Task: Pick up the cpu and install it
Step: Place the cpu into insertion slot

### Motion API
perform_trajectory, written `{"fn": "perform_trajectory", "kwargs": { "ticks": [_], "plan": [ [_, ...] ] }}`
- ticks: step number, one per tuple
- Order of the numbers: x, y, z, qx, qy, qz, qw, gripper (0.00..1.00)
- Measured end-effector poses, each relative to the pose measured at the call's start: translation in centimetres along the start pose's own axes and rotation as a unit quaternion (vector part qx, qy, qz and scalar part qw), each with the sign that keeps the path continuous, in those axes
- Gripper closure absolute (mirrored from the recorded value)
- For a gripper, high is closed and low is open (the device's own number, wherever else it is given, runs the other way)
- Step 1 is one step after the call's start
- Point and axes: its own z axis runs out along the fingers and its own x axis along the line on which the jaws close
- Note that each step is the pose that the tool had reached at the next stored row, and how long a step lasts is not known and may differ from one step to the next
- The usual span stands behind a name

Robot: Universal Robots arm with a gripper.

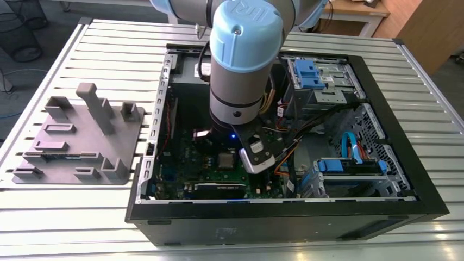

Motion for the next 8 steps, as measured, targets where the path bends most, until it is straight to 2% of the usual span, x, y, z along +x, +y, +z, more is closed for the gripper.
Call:
{"fn": "perform_trajectory", "kwargs": {
  "ticks": [8],
  "plan": [
    [0.0,0.0,0.09,0.0,0.0,0.0,1.0,0.53]
  ]
}}
